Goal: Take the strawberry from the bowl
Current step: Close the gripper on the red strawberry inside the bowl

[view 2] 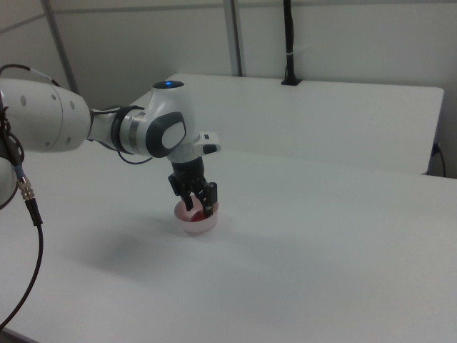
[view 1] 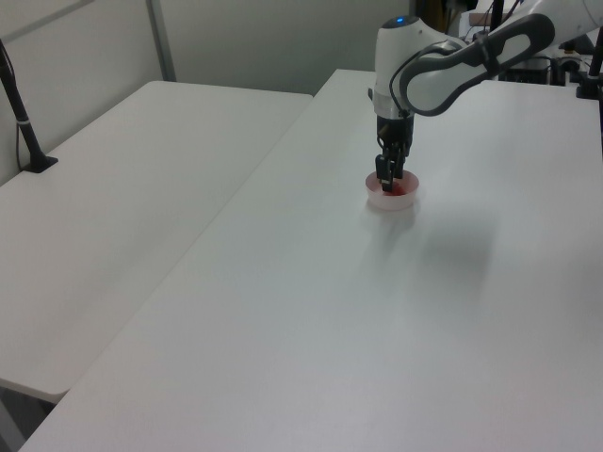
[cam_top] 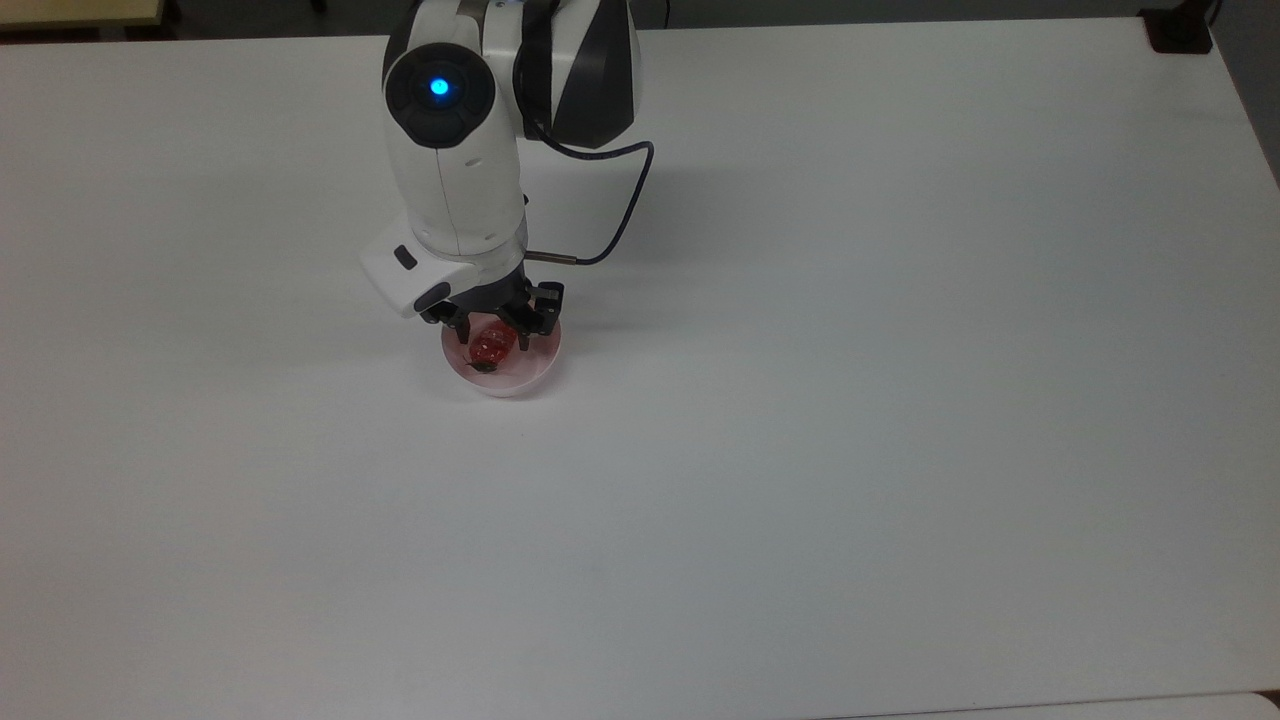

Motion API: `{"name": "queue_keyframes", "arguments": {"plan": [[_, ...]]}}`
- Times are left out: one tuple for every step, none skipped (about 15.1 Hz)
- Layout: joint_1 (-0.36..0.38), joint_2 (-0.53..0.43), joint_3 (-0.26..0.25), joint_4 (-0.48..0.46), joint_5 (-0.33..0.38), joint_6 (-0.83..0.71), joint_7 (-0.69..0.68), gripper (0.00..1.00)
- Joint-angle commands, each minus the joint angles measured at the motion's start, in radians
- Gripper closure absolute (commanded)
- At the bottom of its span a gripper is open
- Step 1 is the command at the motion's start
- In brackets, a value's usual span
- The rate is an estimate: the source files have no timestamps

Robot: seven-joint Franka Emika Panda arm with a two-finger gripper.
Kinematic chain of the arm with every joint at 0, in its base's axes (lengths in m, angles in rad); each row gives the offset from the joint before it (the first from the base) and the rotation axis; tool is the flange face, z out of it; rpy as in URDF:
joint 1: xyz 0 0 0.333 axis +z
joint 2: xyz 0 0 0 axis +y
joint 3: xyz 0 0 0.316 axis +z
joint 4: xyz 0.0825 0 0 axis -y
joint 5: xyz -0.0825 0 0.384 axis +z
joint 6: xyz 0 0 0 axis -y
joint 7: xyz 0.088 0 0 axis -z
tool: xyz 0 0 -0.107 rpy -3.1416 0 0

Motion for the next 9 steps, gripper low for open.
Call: {"name": "queue_keyframes", "arguments": {"plan": [[0.001,-0.009,0.005,-0.067,-0.047,0.065,0.019,0.25],[0.003,-0.008,0.005,-0.076,-0.047,0.087,0.020,0.25],[0.003,-0.003,0.005,-0.079,-0.047,0.097,0.020,0.29],[0.001,-0.002,0.005,-0.079,-0.047,0.101,0.022,0.36],[0.001,-0.003,0.005,-0.078,-0.045,0.099,0.026,0.41],[0.000,-0.006,0.005,-0.078,-0.045,0.099,0.037,0.47],[0.001,-0.005,0.005,-0.076,-0.045,0.099,0.052,0.56],[0.001,-0.005,0.005,-0.075,-0.045,0.099,0.062,0.62],[0.001,-0.008,0.005,-0.073,-0.042,0.099,0.063,0.68]]}}
